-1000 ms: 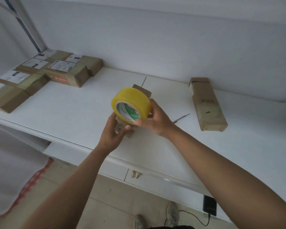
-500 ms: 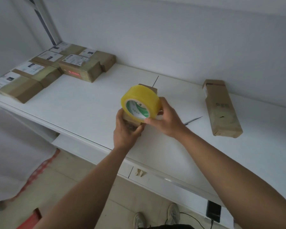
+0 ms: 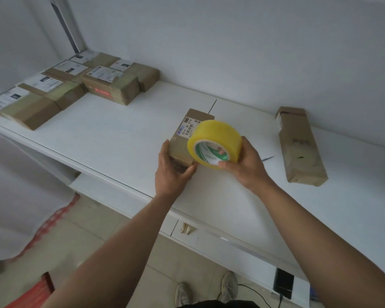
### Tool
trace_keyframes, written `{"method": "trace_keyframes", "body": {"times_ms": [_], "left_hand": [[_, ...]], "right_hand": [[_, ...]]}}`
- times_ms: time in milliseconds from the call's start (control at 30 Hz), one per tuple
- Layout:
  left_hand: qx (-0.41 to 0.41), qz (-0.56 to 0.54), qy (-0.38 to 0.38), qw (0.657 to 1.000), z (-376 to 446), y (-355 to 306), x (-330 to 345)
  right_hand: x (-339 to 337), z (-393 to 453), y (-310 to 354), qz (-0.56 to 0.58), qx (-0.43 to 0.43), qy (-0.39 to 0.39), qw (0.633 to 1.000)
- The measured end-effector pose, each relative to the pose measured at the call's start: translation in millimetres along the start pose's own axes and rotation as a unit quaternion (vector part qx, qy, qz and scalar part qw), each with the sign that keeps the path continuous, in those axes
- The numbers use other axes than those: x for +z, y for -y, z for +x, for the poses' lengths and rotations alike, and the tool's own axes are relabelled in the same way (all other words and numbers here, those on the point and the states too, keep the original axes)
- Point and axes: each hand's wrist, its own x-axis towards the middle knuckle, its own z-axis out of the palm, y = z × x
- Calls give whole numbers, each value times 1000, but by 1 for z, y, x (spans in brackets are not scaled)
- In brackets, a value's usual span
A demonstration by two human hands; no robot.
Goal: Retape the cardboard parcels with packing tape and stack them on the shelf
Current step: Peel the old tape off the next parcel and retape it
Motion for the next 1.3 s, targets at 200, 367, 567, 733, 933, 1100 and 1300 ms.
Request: {"method": "trace_keyframes", "body": {"times_ms": [200,367,567,733,933,1100,1300], "left_hand": [[2,13,-12,1000,-3,-1,4],[10,9,-8,1000,-4,-4,3],[7,3,-9,1000,-5,-2,3],[12,12,6,1000,-5,-3,-2],[165,227,-6,960,8,-8,-16],[212,386,36,897,15,-21,-25],[269,424,119,856,27,-34,-22]], "right_hand": [[-27,-24,-9,-54,23,-10,998],[-27,-27,-12,-59,43,-2,997],[-27,-29,-20,-61,68,11,996],[-27,-30,-26,-56,78,18,995],[-30,-27,-27,-60,98,33,993],[-29,-29,-31,-68,105,40,991],[-21,-34,-39,-61,104,33,992]]}}
